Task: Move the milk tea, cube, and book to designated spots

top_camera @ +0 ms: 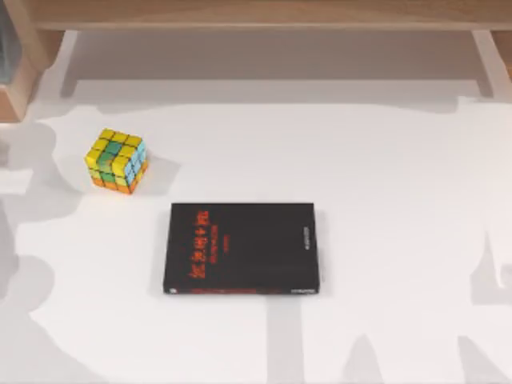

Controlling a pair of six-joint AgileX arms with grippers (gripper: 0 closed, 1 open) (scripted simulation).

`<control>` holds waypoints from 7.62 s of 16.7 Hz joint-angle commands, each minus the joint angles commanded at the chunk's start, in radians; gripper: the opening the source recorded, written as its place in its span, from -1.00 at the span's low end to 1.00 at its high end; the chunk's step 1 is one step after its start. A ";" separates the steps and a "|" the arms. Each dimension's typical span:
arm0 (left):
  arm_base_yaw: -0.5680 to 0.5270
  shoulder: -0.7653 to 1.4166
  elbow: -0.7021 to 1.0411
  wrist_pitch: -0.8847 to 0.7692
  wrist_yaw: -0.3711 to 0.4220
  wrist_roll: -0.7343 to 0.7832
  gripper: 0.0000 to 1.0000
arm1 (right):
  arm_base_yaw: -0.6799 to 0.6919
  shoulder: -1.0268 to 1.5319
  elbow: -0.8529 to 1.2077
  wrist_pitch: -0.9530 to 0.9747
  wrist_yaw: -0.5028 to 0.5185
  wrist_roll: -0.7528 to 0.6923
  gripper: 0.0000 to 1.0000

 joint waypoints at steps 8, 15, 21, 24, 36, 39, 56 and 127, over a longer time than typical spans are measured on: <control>0.015 -0.036 -0.047 0.000 0.018 0.003 1.00 | 0.000 0.000 0.000 0.000 0.000 0.000 1.00; 0.041 -0.241 -0.071 -0.181 0.041 0.008 1.00 | 0.000 0.000 0.000 0.000 0.000 0.000 1.00; 0.028 -0.252 -0.058 -0.193 0.041 0.009 1.00 | 0.000 0.000 0.000 0.000 0.000 0.000 1.00; -0.056 -0.313 0.011 -0.287 0.037 0.016 1.00 | 0.000 0.000 0.000 0.000 0.000 0.000 1.00; -0.706 -0.047 0.659 -1.535 -0.205 0.039 1.00 | 0.000 0.000 0.000 0.000 0.000 0.000 1.00; -0.762 0.091 0.908 -1.896 -0.303 0.045 1.00 | 0.000 0.000 0.000 0.000 0.000 0.000 1.00; -0.680 0.314 1.335 -2.439 -0.516 0.067 1.00 | 0.000 0.000 0.000 0.000 0.000 0.000 1.00; -0.865 -0.442 0.682 -1.103 -0.829 -0.046 -1.00 | 0.000 0.000 0.000 0.000 0.000 0.000 1.00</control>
